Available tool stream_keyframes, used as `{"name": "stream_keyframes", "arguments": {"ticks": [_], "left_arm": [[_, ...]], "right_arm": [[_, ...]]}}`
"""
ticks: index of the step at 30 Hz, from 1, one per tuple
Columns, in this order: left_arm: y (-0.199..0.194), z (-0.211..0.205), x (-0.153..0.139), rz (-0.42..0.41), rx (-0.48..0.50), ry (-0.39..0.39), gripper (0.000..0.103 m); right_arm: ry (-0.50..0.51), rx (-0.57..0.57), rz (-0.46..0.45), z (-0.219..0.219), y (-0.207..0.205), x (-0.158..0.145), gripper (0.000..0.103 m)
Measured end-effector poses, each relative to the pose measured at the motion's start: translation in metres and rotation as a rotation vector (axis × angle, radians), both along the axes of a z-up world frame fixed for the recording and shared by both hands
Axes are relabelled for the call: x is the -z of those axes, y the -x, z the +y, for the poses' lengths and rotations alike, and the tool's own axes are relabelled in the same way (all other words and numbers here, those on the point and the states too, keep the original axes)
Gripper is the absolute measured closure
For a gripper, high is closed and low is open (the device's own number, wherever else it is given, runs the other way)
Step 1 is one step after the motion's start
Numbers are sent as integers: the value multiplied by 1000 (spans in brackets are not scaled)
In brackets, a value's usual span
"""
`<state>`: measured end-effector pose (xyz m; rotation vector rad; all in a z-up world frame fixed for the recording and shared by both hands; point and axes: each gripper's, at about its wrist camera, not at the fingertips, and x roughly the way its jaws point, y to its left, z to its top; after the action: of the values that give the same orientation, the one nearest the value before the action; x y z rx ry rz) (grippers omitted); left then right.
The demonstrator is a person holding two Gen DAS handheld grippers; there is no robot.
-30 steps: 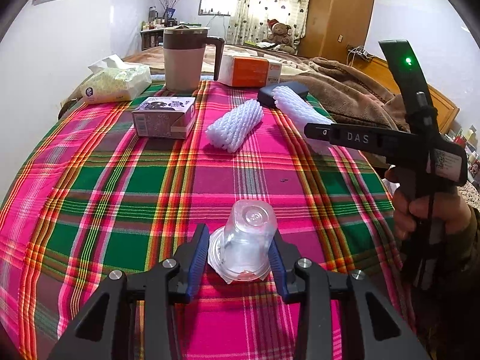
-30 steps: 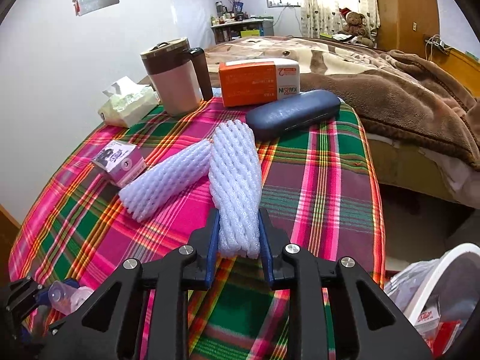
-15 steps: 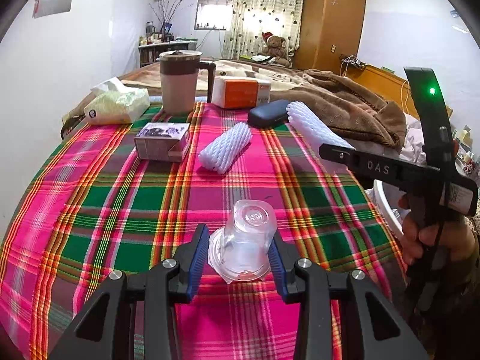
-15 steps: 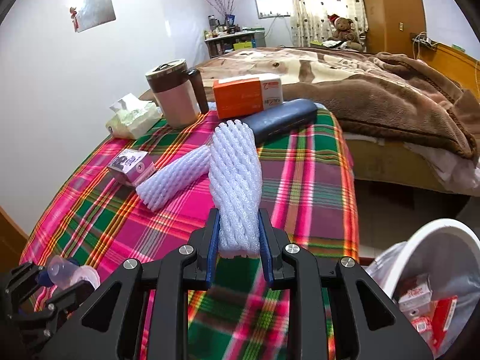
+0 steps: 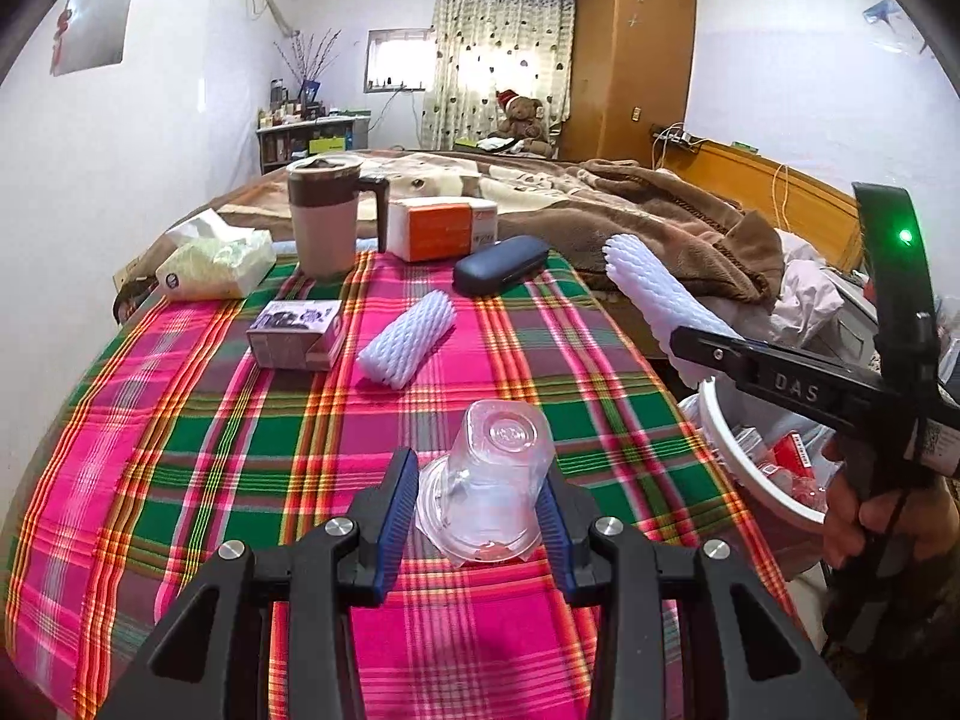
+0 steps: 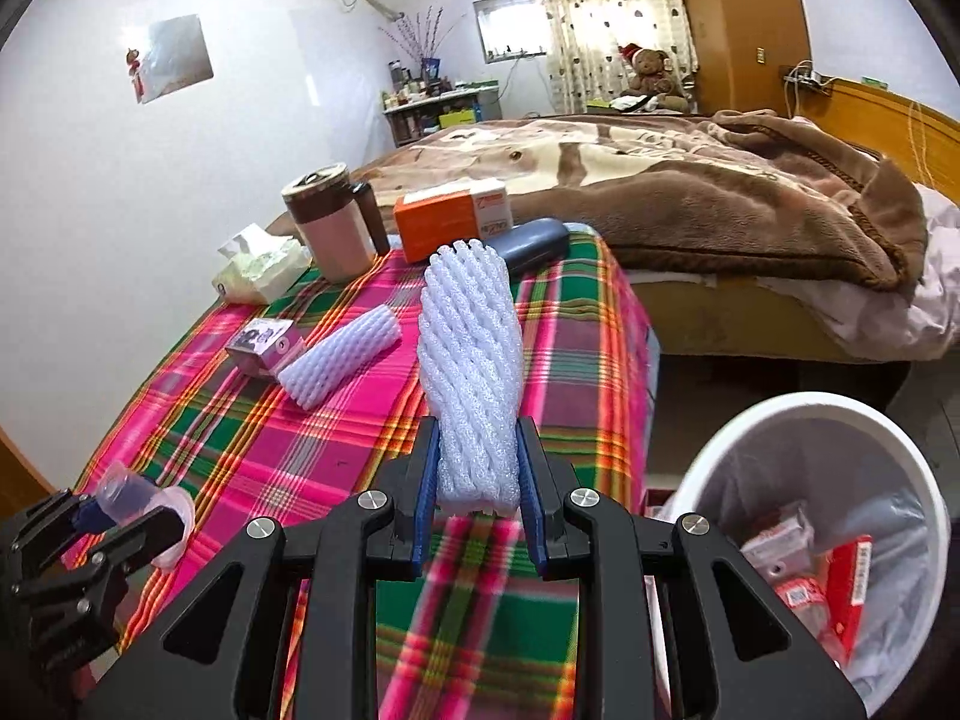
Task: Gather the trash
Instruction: 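Carry the clear cup and foam sleeve with both tools over the bin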
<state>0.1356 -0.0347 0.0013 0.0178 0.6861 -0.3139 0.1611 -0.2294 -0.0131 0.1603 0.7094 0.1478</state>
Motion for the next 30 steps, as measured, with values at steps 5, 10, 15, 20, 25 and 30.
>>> {"name": "stream_keyframes", "arguments": {"ticks": [5, 10, 15, 20, 25, 30], "left_arm": [[5, -15, -11, -30, 34, 2, 64], [8, -36, -22, -57, 84, 3, 64], [10, -64, -30, -77, 142, 8, 64], [12, -92, -34, -88, 202, 13, 64], [9, -125, -35, -82, 269, 22, 64], [7, -157, -31, -65, 331, 24, 64]], "right_arm": [[-7, 39, -24, -14, 20, -9, 78], [-18, 99, -54, -36, 39, -19, 78], [-12, 169, -70, -56, 56, -23, 78], [-5, 236, -64, -75, 66, -22, 78], [2, 296, -52, -95, 77, -21, 78], [5, 371, -26, -119, 85, -16, 78]]}}
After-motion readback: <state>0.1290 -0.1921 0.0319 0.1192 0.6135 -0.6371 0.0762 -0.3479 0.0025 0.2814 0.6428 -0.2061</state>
